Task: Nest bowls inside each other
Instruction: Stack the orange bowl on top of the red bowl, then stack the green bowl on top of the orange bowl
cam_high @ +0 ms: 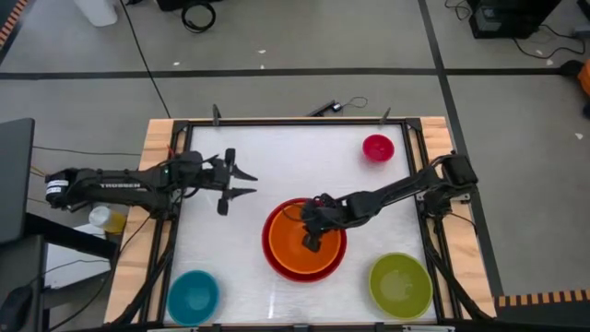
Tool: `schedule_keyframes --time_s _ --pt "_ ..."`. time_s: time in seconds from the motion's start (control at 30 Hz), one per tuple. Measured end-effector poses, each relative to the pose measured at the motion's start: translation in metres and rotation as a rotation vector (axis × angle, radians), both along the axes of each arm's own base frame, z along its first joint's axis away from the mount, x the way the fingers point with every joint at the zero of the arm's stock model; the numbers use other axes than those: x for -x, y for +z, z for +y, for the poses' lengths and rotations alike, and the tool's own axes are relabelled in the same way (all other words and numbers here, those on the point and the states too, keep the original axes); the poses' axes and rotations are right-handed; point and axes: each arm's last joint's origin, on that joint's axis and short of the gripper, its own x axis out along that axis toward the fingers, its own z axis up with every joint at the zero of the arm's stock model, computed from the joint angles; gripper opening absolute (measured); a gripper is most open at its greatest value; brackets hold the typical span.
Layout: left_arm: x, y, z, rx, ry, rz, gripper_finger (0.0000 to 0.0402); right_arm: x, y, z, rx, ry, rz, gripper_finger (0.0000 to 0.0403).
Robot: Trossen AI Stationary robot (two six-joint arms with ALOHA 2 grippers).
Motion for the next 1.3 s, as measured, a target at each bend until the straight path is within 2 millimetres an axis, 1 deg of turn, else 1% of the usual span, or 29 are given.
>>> schedule_keyframes --time_s 0.07,0.13,0.27,0.33,0.4,0.43,0.5,0.57,0.67,0.73,0.8,0.9,1.1,1.2,1.3 --pt "-0.001 0.002 -0.003 -0.005 -0.018 -0.020 0.0149 0.001 0.002 -0.001 0.019 -0.014 -0.008 0.0094" --pt "-0.001 0.003 -0.006 -0.006 -0.031 -0.029 0.0149 0.004 0.012 -0.002 0.032 -0.019 -0.033 0.0094" --pt "-0.002 0.003 -0.007 -0.006 -0.023 -0.028 0.0149 0.018 0.053 -0.006 0.057 -0.039 -0.160 0.0094" --pt "-0.002 0.002 -0.007 -0.002 -0.013 -0.024 0.0149 0.031 0.075 -0.006 0.065 -0.037 -0.208 0.0094" --pt "-0.001 0.001 -0.007 0.010 -0.012 -0.013 0.0149 0.050 0.093 -0.005 0.032 -0.016 -0.200 0.0094" --pt "-0.001 0.000 -0.007 0.019 -0.014 -0.002 0.0149 0.061 0.100 -0.005 -0.006 0.009 -0.176 0.0094" --pt "-0.001 -0.002 -0.009 0.031 -0.033 0.022 0.0149 0.081 0.108 -0.003 -0.078 0.089 -0.093 0.0094" --pt "-0.001 -0.004 -0.011 0.029 -0.080 0.046 0.0149 0.099 0.109 0.002 -0.114 0.190 0.015 0.0094" --pt "-0.001 -0.005 -0.016 -0.017 -0.168 0.041 0.0149 0.122 0.110 0.012 -0.170 0.281 0.145 0.0094" --pt "-0.001 -0.003 -0.019 -0.055 -0.195 0.019 0.0149 0.133 0.107 0.020 -0.200 0.305 0.246 0.0094" --pt "-0.001 -0.001 -0.020 -0.081 -0.202 -0.010 0.0149 0.142 0.102 0.027 -0.222 0.284 0.340 0.0094" --pt "-0.002 0.004 -0.019 -0.098 -0.199 -0.056 0.0149 0.151 0.096 0.042 -0.245 0.227 0.443 0.0093" --pt "-0.002 0.008 -0.015 -0.130 -0.176 -0.103 0.0149 0.157 0.078 0.073 -0.231 0.140 0.544 0.0101" --pt "-0.002 0.009 -0.013 -0.132 -0.165 -0.108 0.0149 0.163 0.064 0.084 -0.164 0.114 0.657 0.0115" --pt "-0.002 0.008 -0.012 -0.123 -0.158 -0.106 0.0149 0.171 0.051 0.091 -0.063 0.099 0.784 0.0139"
